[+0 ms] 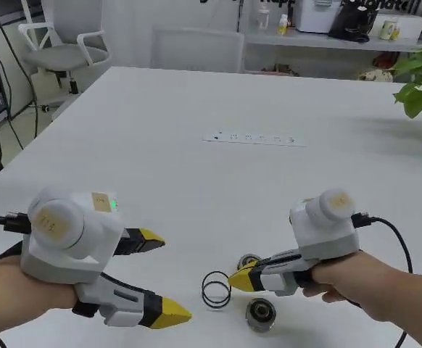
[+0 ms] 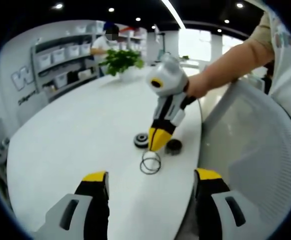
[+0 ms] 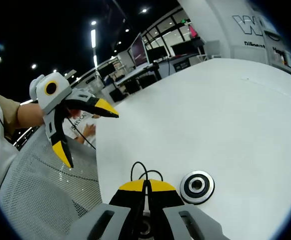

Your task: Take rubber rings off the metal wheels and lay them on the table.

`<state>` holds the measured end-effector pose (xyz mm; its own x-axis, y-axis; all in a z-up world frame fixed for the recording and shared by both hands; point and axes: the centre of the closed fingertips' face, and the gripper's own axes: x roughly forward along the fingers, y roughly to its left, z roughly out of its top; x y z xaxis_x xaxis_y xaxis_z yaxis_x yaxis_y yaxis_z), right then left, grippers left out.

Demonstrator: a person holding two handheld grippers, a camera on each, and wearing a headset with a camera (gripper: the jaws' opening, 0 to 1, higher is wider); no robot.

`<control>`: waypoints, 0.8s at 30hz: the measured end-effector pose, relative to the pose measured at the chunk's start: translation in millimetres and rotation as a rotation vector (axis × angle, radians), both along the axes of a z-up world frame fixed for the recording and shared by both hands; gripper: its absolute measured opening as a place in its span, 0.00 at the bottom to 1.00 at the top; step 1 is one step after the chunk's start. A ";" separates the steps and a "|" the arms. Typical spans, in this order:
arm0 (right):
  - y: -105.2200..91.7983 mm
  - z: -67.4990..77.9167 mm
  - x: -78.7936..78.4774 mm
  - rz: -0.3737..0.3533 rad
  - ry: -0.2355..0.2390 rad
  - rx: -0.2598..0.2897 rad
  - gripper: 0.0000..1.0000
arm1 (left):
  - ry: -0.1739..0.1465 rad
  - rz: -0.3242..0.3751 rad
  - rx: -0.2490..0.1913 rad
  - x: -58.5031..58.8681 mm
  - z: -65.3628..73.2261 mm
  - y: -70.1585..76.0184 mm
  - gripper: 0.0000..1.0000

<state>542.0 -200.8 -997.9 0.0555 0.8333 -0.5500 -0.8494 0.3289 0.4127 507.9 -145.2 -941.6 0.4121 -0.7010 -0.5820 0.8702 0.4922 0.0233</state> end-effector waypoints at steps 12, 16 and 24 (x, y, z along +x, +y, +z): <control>-2.6 -13.9 3.4 -0.018 0.010 -0.057 0.00 | 0.014 0.010 0.002 -0.5 -3.8 4.3 0.69; -3.6 -15.9 4.4 -0.023 0.008 -0.065 0.00 | 0.020 0.013 0.005 0.4 -5.4 5.1 0.69; -3.8 -19.9 3.1 -0.012 -0.004 -0.081 0.06 | 0.031 0.007 0.007 0.3 -8.5 4.0 0.68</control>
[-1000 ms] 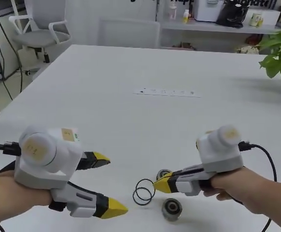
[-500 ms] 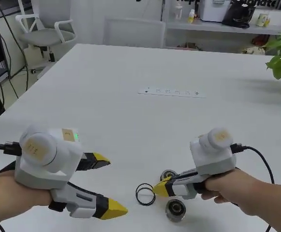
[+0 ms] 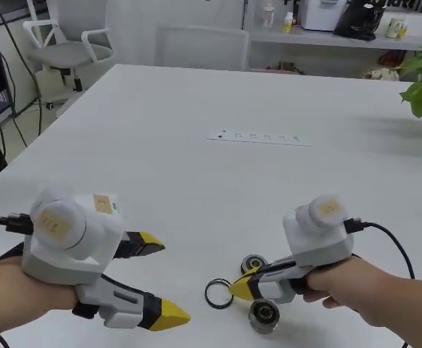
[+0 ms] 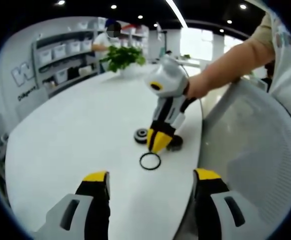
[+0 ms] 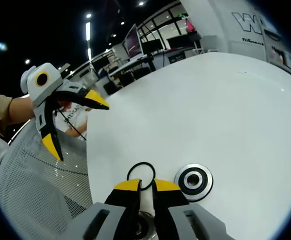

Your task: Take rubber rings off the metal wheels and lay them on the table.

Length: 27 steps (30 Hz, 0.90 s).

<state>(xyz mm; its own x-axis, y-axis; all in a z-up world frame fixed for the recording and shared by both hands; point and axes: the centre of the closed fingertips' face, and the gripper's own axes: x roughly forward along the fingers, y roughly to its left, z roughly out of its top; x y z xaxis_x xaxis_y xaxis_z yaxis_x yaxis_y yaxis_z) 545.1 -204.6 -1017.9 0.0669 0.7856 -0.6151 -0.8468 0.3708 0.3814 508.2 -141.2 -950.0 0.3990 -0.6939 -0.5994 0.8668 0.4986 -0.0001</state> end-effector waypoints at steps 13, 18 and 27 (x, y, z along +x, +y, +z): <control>-1.0 18.0 2.3 -0.005 -0.024 0.053 0.18 | 0.010 -0.007 0.012 4.5 -2.4 1.0 0.67; -4.4 30.1 8.1 -0.030 -0.037 0.090 0.21 | 0.012 -0.012 0.012 10.2 -2.6 -3.1 0.67; -18.2 46.7 22.4 -0.081 -0.068 0.138 0.24 | -0.008 -0.021 0.012 26.1 1.7 -11.4 0.62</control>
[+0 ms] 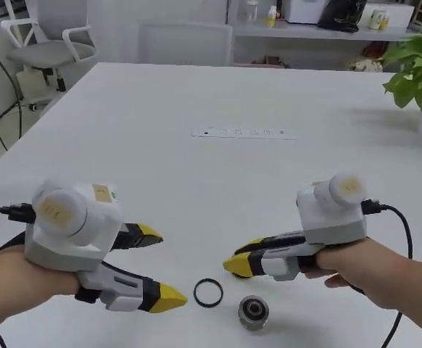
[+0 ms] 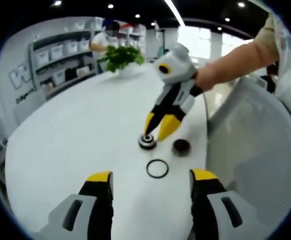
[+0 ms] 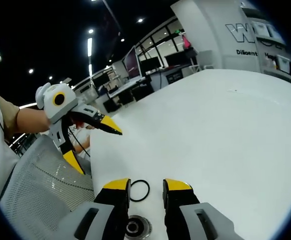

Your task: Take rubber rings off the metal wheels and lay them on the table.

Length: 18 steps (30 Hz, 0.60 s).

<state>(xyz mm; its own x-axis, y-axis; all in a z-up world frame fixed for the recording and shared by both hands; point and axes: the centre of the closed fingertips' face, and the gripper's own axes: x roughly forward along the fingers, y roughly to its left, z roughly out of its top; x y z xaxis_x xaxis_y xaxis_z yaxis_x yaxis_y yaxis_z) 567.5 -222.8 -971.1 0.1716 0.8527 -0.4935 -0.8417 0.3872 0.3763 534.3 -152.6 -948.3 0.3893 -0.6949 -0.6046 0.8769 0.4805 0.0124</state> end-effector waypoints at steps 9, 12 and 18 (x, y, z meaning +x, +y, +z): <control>-26.0 0.1 13.3 -0.054 -0.032 -0.007 0.27 | -0.016 -0.001 0.002 18.0 1.7 -8.6 0.61; -31.5 -1.3 14.2 -0.055 -0.045 -0.018 0.28 | -0.018 -0.006 0.006 21.2 0.5 -12.6 0.61; -38.8 -9.1 15.1 -0.047 -0.072 -0.051 0.30 | -0.014 -0.016 0.009 28.7 -4.1 -21.1 0.60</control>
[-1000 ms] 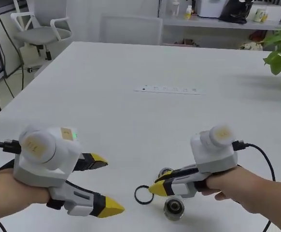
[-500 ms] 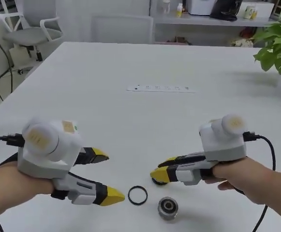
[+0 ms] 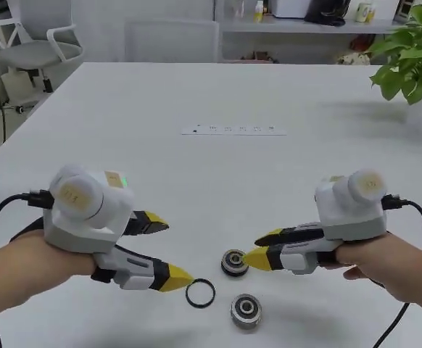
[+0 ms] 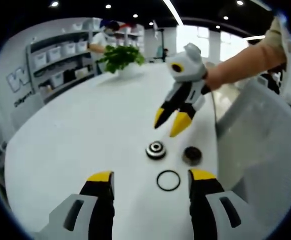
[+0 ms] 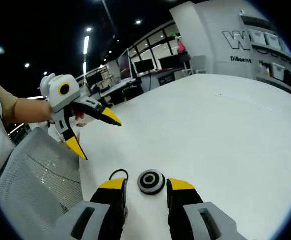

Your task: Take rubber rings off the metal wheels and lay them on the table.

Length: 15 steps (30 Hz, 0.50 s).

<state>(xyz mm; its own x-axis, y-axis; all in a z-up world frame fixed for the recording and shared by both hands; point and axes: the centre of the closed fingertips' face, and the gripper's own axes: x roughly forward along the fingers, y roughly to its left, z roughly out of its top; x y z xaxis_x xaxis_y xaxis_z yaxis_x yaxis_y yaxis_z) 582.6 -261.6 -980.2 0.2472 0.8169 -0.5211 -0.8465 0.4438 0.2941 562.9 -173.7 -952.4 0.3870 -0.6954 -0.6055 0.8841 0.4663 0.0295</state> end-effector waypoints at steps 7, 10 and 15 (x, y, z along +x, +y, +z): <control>-2.4 -11.9 -1.2 0.009 -0.019 -0.027 0.30 | -0.007 -0.010 -0.002 8.9 -5.9 -10.1 0.57; -2.3 -14.6 -2.6 0.020 -0.029 -0.038 0.30 | -0.006 -0.012 -0.002 12.8 -9.2 -14.1 0.55; -1.7 -21.4 -3.5 0.031 -0.040 -0.052 0.30 | -0.001 -0.017 0.002 15.8 -14.2 -21.3 0.54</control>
